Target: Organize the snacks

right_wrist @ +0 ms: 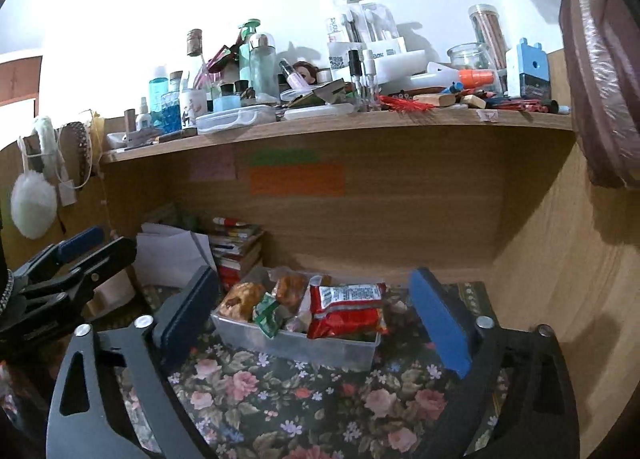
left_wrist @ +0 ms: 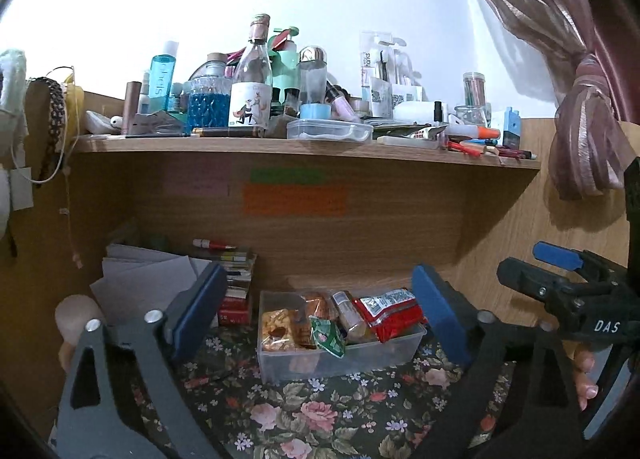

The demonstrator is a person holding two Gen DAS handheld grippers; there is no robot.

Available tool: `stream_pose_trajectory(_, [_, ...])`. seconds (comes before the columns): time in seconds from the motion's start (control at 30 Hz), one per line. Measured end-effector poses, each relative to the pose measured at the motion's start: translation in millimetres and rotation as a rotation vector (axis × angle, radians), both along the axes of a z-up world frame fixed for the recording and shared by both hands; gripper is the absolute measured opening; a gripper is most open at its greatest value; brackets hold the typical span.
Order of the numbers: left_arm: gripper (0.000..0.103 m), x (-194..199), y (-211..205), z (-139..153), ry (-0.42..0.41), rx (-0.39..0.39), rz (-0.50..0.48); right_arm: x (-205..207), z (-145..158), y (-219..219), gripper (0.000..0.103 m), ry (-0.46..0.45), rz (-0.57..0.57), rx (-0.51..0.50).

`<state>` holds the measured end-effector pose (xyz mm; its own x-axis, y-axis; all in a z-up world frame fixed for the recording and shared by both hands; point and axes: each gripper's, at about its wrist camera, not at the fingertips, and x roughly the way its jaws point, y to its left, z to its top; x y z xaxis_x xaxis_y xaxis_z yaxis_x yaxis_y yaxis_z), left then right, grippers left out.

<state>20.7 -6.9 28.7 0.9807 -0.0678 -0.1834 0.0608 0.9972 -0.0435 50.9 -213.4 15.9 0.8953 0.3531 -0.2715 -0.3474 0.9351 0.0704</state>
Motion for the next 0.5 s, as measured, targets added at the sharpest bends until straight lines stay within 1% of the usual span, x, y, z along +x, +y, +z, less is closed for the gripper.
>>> stream_pose_trajectory(0.03, [0.100, -1.3, -0.3, -0.7, -0.002, 0.001, 0.003, -2.5, -0.6, 0.3, 0.103, -0.003, -0.004, 0.003])
stream_pose_trajectory(0.13, [0.103, -5.8, -0.9, -1.5, -0.008, 0.001, 0.015, -6.6, -1.8, 1.3, 0.103, -0.001, -0.005, 0.006])
stream_pose_trajectory(0.5, [0.103, -7.9, -0.2, -3.4, -0.005, -0.012, 0.013, -14.6, -2.5, 6.2, 0.103, -0.018, -0.018, -0.020])
